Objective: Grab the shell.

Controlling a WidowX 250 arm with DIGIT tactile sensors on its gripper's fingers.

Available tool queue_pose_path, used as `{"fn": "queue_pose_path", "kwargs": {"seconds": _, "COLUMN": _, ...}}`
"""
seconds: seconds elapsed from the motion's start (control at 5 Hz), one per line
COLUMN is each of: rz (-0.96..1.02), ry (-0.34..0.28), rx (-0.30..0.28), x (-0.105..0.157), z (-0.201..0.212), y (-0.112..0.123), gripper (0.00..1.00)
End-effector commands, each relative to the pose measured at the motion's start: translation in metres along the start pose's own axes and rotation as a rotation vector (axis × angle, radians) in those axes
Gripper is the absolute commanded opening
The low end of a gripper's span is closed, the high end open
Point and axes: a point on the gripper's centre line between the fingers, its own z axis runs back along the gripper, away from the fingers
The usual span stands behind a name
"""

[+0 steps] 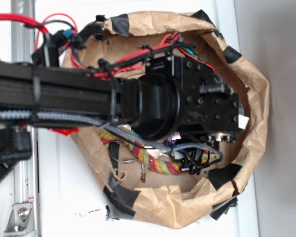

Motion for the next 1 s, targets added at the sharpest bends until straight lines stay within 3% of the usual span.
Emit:
{"fn": "queue_pose_path", "kwargs": {"seconds": 0.0, "rz": 0.058, "ry": -0.116, "rx": 0.008, "x": -0.011, "z": 0.098, "y": 0.017, "gripper": 0.0}}
{"fn": "queue_pose_path", "kwargs": {"seconds": 0.4, "rz": 0.17, "ry": -0.062, "rx": -0.068, "x": -0.053, "z": 0.177, "y": 0.042, "gripper": 0.0}}
{"fn": "queue_pose_path", "kwargs": {"seconds": 0.8, "rz": 0.181, "ry": -0.065, "rx": -0.096, "x": -0.087, "z": 0.17, "y": 0.054, "gripper": 0.0}}
